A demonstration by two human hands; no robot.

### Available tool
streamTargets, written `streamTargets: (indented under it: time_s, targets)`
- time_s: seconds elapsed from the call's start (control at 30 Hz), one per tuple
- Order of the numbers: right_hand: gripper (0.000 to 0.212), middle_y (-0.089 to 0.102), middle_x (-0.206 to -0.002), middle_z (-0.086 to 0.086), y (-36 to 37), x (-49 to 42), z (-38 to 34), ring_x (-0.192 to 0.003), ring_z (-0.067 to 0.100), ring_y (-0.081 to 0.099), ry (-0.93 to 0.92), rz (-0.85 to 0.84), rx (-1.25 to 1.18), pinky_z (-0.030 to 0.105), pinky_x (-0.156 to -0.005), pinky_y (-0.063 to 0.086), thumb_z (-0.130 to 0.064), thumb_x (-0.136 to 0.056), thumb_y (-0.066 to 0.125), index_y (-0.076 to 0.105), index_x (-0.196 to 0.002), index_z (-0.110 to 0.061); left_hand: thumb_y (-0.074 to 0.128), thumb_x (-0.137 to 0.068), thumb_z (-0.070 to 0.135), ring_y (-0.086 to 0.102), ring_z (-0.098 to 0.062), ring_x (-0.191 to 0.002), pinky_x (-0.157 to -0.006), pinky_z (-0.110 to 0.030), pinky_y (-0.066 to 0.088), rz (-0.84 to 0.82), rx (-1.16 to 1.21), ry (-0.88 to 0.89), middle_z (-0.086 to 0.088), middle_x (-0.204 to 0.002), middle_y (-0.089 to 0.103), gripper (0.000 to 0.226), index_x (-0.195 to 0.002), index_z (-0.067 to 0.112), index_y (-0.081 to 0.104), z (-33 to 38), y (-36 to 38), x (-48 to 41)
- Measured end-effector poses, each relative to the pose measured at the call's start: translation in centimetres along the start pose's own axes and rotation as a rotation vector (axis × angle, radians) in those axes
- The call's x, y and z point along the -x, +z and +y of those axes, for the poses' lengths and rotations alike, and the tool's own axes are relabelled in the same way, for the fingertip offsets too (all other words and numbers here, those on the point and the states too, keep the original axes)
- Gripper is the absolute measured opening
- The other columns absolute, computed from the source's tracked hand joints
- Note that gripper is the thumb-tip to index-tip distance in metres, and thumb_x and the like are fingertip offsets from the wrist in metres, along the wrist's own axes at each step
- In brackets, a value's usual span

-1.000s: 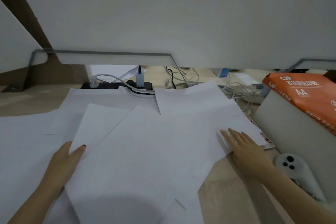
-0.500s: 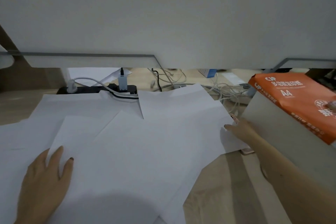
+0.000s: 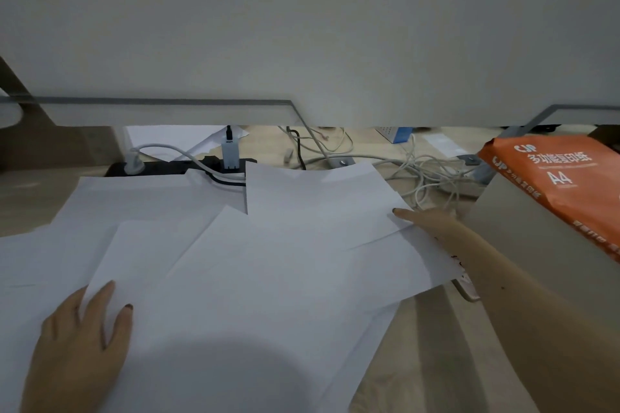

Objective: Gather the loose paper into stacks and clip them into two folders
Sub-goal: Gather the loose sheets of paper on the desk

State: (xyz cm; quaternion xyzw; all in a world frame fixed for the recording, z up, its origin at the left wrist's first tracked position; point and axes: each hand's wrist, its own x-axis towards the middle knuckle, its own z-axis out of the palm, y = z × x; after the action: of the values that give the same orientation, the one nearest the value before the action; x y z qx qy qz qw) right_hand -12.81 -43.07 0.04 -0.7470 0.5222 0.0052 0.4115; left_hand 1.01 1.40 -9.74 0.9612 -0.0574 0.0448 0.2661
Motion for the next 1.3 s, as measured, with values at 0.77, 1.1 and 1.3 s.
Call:
streamTargets:
  time_s: [0.77,1.1,1.3]
  targets:
    - [0.025,0.056,-0.075,0.011,-5.6,12.1,-6.3,-0.067,0.016,0.048,-0.798,0.676,-0.335,0.026,-0.058,0.033,-0.02,-0.089,0.051,0.06,-0.085,0.003,0.049,-0.092,0.035,0.028,-0.037,-0.135,-0.111,-0.048,0.027,-0.053,-0.04,0.064,-0.021,-0.146,0.035,0.051,-0.138,0.012,0.044,1.4,-1.9,1.1]
    - [0.027,0.061,-0.085,0.006,-4.1,17.5,-6.5,-0.079,0.015,0.055,-0.688,0.726,-0.776,0.027,-0.072,0.044,-0.022,-0.089,0.055,0.062,-0.094,0.003,0.067,-0.082,0.031,0.046,-0.04,-0.123,-0.097,-0.051,0.038,-0.073,0.36,-0.143,-0.016,-0.142,0.039,0.076,-0.144,0.013,0.027,2.1,-4.3,2.6]
    - [0.019,0.068,-0.103,0.013,4.6,17.0,-2.9,-0.092,0.023,0.062,-0.403,0.439,-0.964,0.037,-0.09,0.049,-0.012,-0.086,0.057,0.063,-0.099,0.0,0.066,-0.085,0.02,0.062,-0.031,-0.081,-0.065,-0.034,0.049,-0.394,0.833,-0.345,-0.017,-0.099,0.065,0.039,-0.117,-0.001,0.056,2.1,-7.6,2.4]
